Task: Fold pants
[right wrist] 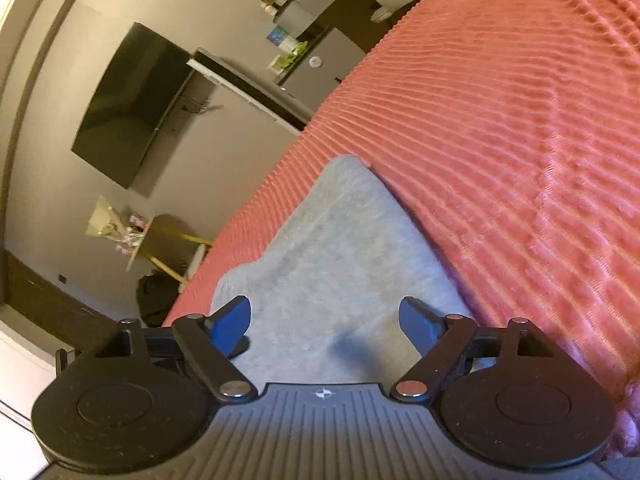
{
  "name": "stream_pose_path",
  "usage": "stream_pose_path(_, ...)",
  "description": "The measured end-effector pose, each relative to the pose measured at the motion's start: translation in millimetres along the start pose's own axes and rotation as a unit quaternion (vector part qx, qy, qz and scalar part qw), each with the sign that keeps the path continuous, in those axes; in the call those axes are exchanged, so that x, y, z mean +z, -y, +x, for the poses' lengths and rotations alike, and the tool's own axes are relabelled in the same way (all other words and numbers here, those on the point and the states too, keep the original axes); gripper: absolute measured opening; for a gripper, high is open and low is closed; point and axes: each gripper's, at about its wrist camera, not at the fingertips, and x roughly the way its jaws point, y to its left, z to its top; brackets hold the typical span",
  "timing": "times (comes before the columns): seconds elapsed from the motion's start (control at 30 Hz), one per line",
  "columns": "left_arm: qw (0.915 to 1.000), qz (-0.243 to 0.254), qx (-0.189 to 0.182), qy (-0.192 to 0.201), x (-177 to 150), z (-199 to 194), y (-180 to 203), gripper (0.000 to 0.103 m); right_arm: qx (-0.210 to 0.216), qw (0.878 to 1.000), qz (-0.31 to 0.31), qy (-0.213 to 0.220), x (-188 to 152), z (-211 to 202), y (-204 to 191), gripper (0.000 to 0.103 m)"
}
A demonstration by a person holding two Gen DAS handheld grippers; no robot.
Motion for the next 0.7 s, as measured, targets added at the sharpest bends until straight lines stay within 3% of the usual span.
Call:
stream_pose_path(0.1,0.9970,0.044,0.061,0.015,2,-21,-10,0.015,0.002,1.000,-0.009,-0.004,-1,1,-2,0.082)
stream_pose_path(0.17,0.9896,0.079,0.116,0.033,0,-33,-20,0.017,-0.014,1.000,-0.018,-0.018,-1,8,-5,0.082)
stream_pose_path(0.2,0.9884,0.079,0.126,0.032,-2,-36,-28,0.018,-0.020,0.999,-0.019,-0.028,-1,12,-6,0.082)
stream_pose_path(0.33,0.9960,0.014,0.079,0.039,-5,-41,-59,0.028,-0.031,0.998,-0.017,-0.053,-1,27,-7,0.082)
stream_pose_path(0.4,0.9960,0.011,0.073,0.049,1,-41,-59,0.036,-0.039,0.997,-0.025,-0.059,-1,32,-10,0.082)
stream_pose_path(0.47,0.9949,0.017,0.072,0.069,9,-38,-56,0.055,-0.043,0.996,-0.036,-0.070,-3,37,-15,0.082)
stream_pose_path(0.53,0.9958,0.007,0.055,0.073,22,-29,-55,0.059,-0.045,0.995,-0.044,-0.080,-4,41,-17,0.082)
stream_pose_path(0.6,0.9968,-0.019,0.034,0.070,34,-17,-58,0.058,-0.053,0.994,-0.048,-0.087,-4,45,-17,0.082)
stream_pose_path(0.63,0.9964,-0.031,0.026,0.074,37,-13,-61,0.046,-0.056,0.993,-0.049,-0.087,-5,46,-17,0.082)
stream_pose_path(0.67,0.9957,-0.035,0.025,0.082,39,-13,-62,0.020,-0.059,0.993,-0.049,-0.087,-5,48,-19,0.082)
stream_pose_path(0.7,0.9957,-0.027,0.023,0.086,40,-16,-63,0.020,-0.060,0.993,-0.050,-0.086,-5,49,-19,0.082)
